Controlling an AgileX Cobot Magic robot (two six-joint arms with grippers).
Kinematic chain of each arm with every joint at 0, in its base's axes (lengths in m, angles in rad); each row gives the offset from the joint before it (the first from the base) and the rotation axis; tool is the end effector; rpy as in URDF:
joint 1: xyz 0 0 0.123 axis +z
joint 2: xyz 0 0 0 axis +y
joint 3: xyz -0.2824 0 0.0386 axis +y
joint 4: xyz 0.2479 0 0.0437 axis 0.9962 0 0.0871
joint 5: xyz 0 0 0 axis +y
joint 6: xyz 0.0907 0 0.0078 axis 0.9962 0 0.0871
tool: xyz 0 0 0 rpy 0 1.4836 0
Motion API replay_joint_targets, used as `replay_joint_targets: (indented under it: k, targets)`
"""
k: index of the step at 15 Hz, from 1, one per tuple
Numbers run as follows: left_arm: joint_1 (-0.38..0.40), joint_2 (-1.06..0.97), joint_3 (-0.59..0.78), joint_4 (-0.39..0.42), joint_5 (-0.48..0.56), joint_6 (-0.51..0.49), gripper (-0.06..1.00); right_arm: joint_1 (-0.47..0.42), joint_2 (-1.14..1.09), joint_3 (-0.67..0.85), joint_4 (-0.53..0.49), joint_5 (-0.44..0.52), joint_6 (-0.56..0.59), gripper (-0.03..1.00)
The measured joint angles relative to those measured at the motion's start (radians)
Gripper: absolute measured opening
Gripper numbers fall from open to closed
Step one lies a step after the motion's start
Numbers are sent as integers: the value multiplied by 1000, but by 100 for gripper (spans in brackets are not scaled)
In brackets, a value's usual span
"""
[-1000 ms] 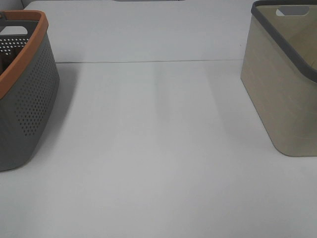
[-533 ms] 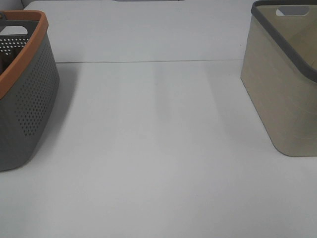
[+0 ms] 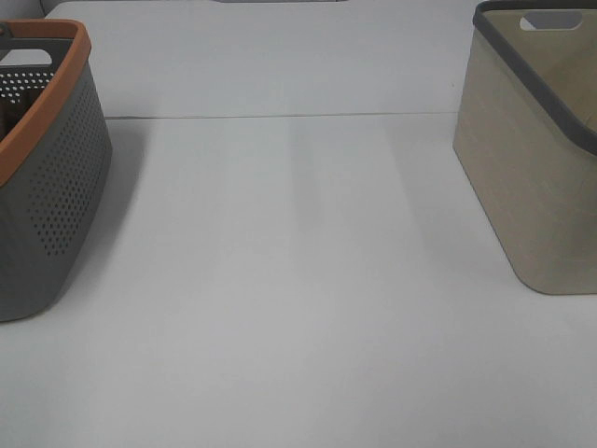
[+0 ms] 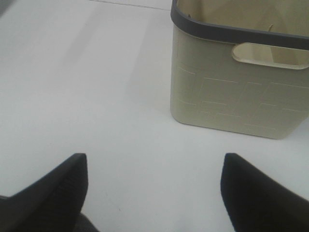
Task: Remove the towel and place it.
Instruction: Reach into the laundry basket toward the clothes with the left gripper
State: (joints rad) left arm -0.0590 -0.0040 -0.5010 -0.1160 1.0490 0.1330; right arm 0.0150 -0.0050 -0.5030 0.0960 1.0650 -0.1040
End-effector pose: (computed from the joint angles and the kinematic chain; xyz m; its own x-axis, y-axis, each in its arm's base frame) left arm -0.0059 -0.0088 0.2788 -0.4253 0.0998 -0.8995 0.1811 0.9832 0.0235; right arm -0.0065 0.0075 0.2779 -0.4450 -0.0638 -0.8932 -0.1155 0.9932 -0.0134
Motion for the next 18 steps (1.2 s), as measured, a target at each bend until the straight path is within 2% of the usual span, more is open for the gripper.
replay_joint_targets:
  k: [18]
  targets:
    - [0,0,0,0,0,0,62,0,0,0,0,0,0,73]
